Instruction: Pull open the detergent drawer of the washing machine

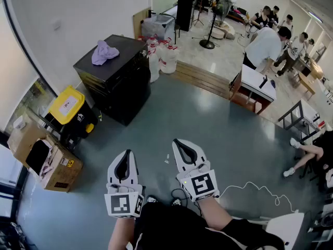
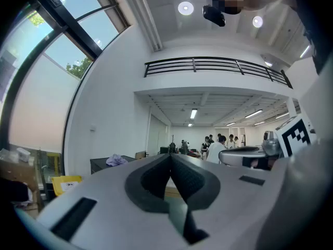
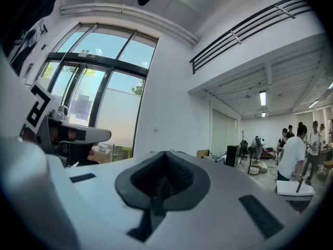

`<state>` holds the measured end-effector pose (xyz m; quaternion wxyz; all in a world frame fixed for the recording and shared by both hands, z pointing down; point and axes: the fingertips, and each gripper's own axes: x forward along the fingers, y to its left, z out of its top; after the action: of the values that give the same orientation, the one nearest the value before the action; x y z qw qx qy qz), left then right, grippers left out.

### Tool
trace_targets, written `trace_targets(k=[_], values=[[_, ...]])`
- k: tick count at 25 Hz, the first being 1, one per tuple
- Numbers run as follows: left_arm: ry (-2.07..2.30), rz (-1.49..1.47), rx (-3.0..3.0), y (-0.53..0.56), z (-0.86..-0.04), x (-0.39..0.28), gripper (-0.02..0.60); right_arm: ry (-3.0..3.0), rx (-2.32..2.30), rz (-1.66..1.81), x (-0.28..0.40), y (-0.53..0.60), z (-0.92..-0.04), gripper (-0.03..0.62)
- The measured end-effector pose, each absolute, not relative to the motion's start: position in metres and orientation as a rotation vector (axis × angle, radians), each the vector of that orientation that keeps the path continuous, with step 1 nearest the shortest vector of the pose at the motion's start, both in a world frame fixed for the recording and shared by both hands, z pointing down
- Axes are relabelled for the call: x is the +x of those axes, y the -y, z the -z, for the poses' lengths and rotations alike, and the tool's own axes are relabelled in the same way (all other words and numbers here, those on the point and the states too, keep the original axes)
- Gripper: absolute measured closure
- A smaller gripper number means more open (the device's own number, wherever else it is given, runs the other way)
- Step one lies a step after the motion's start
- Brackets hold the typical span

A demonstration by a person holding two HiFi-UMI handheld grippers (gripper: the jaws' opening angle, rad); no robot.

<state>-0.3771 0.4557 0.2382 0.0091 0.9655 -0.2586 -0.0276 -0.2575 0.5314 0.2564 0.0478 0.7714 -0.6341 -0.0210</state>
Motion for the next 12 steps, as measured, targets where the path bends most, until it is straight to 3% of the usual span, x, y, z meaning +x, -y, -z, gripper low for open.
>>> trace_targets(k=[12], values=[[0.715,0.025,3.017,-0.413,-0.269,-0.4,0.558,1.925,2.368,0.042,-0.291,-0.485,-0.275,0.586]])
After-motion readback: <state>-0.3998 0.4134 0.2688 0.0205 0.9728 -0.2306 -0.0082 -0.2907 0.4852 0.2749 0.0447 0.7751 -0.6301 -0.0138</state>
